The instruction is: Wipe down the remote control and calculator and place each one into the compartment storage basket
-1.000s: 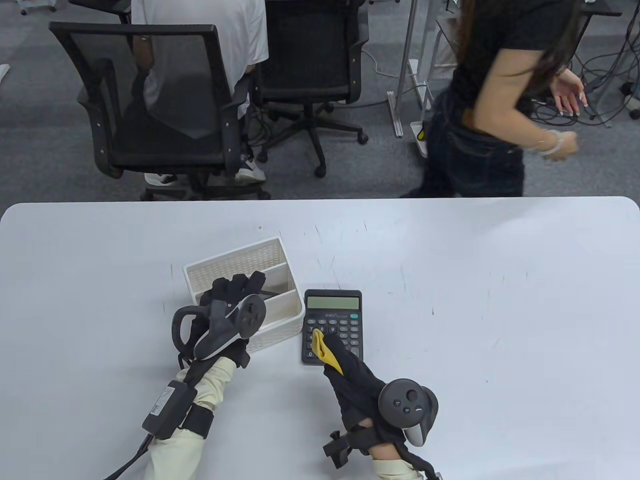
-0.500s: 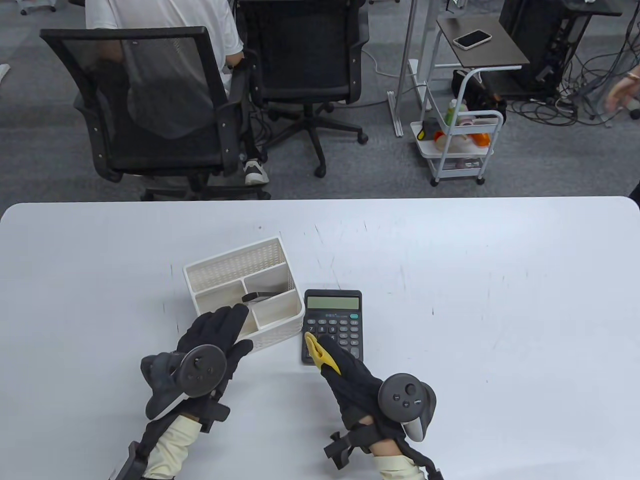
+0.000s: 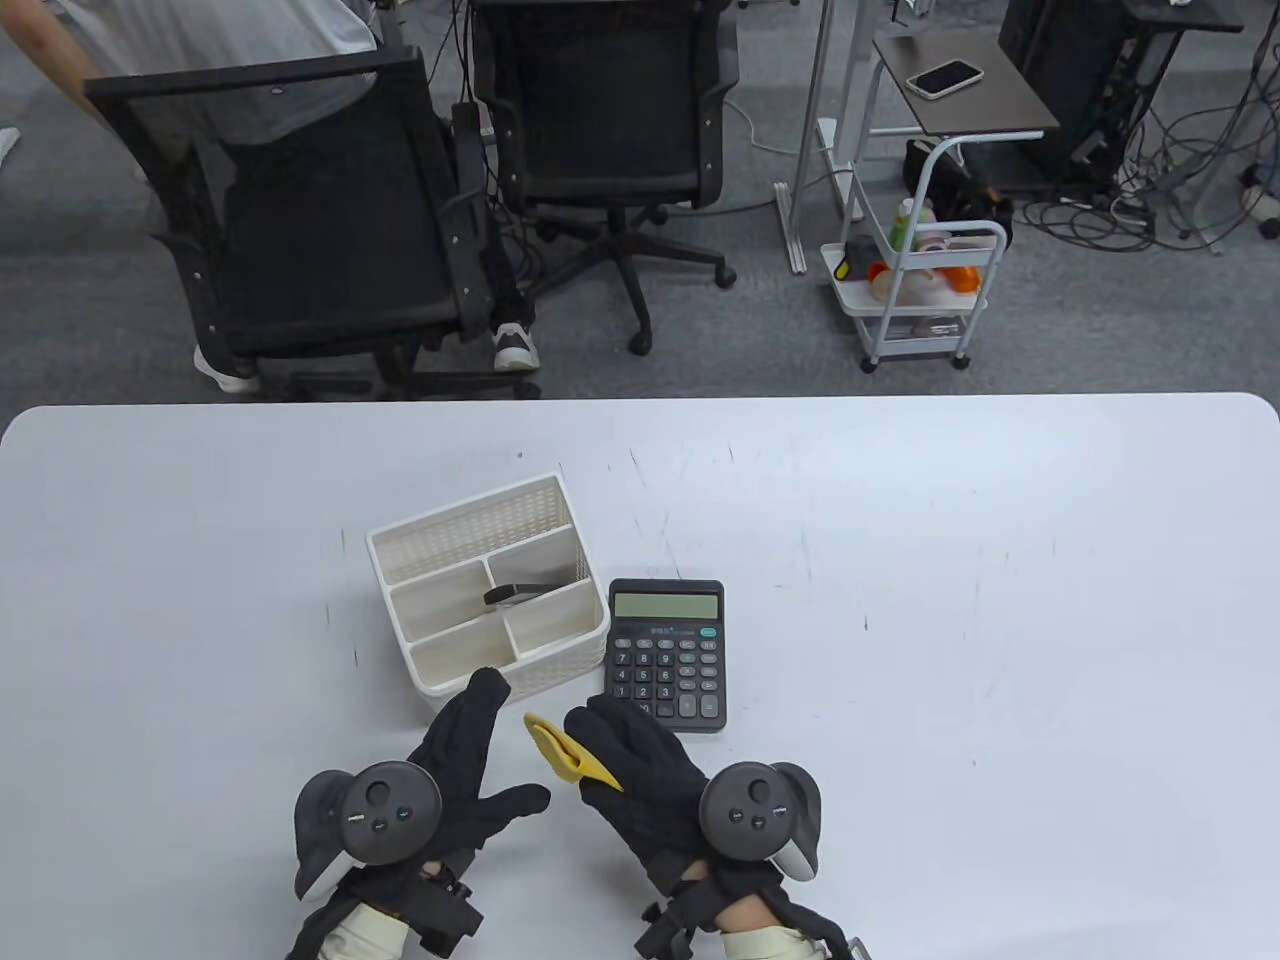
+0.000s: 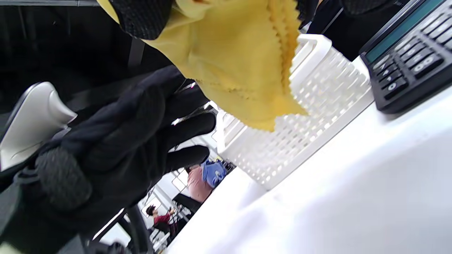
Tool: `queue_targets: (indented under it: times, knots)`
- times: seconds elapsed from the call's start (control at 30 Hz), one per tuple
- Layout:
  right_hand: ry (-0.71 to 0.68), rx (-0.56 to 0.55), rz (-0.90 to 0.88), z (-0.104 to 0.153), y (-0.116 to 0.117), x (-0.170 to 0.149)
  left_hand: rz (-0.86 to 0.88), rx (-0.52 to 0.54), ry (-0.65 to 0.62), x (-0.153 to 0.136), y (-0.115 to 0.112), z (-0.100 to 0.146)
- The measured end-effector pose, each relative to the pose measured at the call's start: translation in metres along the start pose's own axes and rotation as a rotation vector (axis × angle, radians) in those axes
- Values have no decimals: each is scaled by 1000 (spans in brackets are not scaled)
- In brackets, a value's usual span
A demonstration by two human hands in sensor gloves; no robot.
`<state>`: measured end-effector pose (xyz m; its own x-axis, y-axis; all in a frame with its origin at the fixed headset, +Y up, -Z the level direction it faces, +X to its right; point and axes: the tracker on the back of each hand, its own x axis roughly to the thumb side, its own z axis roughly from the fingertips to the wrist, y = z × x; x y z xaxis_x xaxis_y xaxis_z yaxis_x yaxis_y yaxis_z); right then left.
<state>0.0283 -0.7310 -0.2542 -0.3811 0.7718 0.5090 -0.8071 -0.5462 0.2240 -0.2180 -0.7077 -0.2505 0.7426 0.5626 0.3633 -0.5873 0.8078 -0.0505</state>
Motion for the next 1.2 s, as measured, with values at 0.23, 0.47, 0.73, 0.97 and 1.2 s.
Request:
queue_targets:
  times: [0.23,0.47,0.73,0.97,1.2]
  knots:
    - [-11,-1,13,-1,6,6,160,-13,-9,-4,-7,-7]
    - [35,-82,65,-3,3,6,198,33,5,-3,-2,-9]
    - [59,-240,203,-22,-24,13,309,86,29,-22,11,1]
    - [348,-230,311,-51,-62,-6,471,158,110,-48,23,9]
    - [549,-205,304,-72,-92,-39,479,210,155,-56,31,15]
